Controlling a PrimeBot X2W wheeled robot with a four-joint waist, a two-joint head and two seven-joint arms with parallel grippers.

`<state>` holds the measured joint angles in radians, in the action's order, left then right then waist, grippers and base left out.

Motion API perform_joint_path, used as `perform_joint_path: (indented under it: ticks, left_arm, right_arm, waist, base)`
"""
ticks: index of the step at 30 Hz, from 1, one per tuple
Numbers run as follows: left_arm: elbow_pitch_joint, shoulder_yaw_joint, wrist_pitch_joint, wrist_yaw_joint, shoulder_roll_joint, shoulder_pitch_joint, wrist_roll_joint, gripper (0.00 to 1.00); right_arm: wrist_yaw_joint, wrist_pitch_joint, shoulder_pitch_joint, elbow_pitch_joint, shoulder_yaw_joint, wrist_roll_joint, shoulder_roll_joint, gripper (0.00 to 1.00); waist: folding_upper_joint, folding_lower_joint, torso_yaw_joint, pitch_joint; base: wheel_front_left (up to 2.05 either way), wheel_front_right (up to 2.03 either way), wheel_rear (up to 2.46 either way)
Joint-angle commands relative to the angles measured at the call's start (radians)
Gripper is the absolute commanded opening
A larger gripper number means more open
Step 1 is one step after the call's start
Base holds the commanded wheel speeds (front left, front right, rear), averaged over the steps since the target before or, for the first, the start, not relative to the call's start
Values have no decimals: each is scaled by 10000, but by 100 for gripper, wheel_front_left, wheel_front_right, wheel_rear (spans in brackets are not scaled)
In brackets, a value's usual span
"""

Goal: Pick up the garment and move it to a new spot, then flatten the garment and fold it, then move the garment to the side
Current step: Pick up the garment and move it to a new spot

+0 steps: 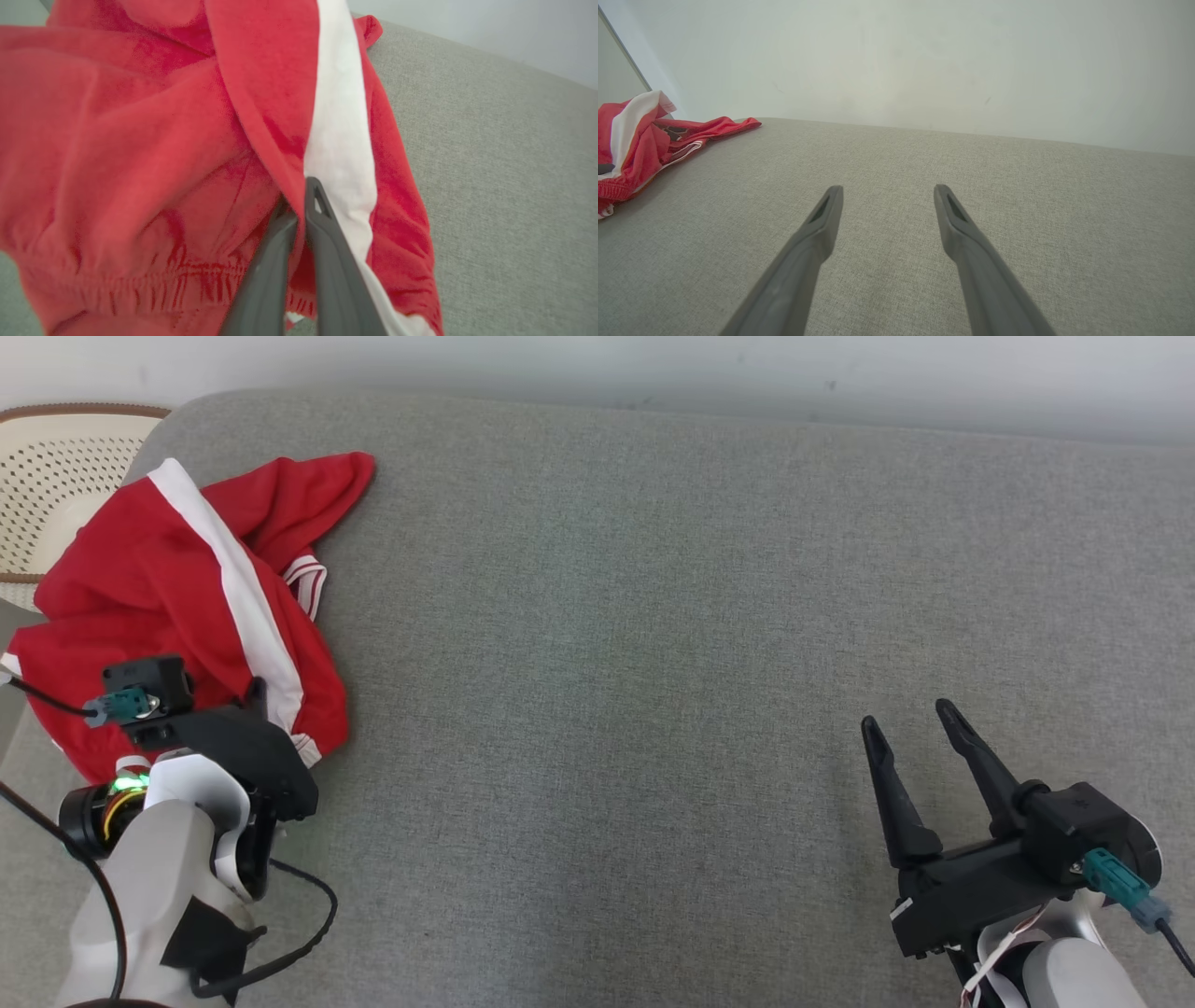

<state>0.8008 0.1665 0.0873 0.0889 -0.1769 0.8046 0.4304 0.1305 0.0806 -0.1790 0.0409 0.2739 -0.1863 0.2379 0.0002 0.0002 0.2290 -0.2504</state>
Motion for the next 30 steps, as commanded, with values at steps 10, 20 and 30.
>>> perform_joint_path:
  ticks: [10, 20, 30]
  left_arm:
    - [-970, 497, -1819, -206, 362, -399, -400, 0]
    - [-4414, 1824, -1476, -356, 887, -2169, -655, 0]
    - [-6805, 3669, -737, -452, 1194, -2951, -476, 0]
  right_arm:
    - [4, 50, 269, -49, -395, 13, -104, 100]
    - [4, 28, 482, -27, -692, 146, -280, 100]
    - [6, 8, 257, 17, -829, 196, -341, 100]
  waist:
    - [-2, -2, 369, 549]
    - [-2, -2, 81, 1107]
    - [-2, -2, -1398, 1041]
  base:
    - [0, 0, 0]
    - [0, 0, 0]
    - [0, 0, 0]
